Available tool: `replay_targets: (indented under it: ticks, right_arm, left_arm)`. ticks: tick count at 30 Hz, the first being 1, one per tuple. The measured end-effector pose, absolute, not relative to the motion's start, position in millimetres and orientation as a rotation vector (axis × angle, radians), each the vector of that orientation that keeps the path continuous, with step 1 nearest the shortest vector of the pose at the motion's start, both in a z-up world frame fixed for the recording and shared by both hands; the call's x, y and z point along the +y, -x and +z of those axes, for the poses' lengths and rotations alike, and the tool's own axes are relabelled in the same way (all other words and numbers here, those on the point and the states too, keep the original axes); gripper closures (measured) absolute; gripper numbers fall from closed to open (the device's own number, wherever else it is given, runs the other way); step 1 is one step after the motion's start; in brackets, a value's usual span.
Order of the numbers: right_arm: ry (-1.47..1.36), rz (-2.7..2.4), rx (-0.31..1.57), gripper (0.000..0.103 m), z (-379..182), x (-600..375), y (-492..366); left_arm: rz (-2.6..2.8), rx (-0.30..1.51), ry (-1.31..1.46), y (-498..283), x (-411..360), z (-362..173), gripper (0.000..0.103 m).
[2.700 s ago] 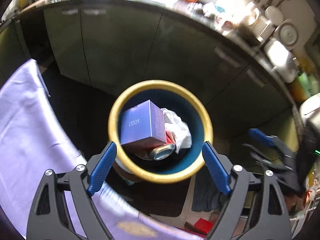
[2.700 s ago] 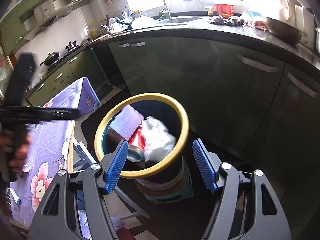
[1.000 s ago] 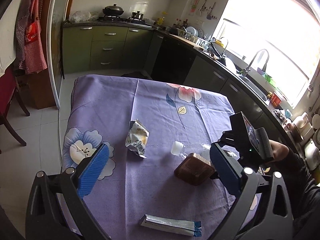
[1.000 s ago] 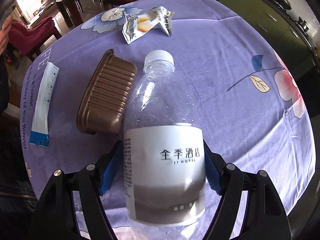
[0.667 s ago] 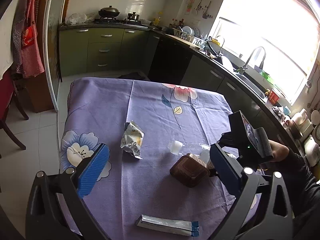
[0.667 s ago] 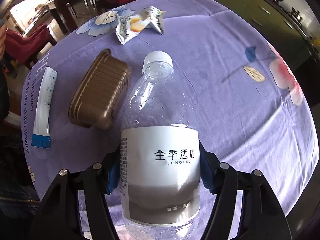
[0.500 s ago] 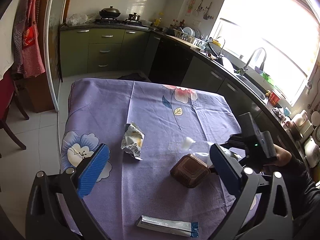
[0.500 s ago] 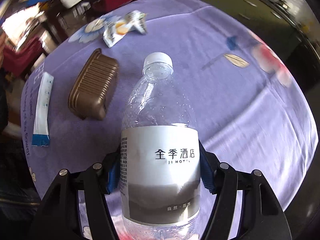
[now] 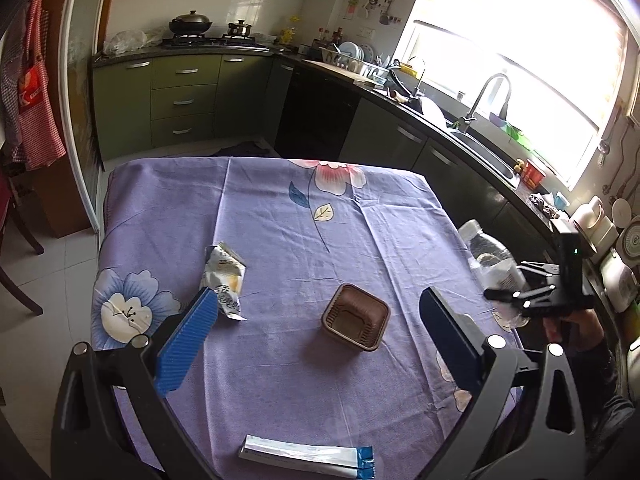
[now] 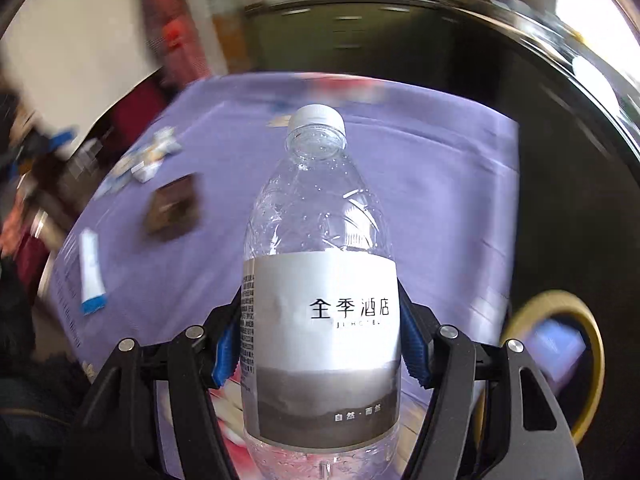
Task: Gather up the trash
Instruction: 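Carry the water bottle over the bin and open the right gripper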
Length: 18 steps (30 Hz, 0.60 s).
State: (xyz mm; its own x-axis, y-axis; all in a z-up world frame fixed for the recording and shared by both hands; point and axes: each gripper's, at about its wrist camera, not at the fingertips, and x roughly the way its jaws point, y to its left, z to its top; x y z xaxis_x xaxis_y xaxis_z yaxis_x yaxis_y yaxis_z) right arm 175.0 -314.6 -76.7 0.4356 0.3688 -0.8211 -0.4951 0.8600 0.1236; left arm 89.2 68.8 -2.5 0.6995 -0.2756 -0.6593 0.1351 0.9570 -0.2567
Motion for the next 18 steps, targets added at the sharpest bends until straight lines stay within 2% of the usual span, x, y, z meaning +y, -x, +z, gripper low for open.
replay_targets:
  ticks: [10,18]
  right_arm:
    - [-0.225,-0.059,1.078,0.038,-122.0,-520.8,-183.4]
    - [-0.315,-0.195,1.099,0.037,-163.8,-565.0,-185.8]
  left_arm:
    - [-0.279,0.793,0.15,-98.4,40.5,-6.0,0.007]
    - [-0.32,0.837,0.08,-108.2,6.0,-11.8,0.007]
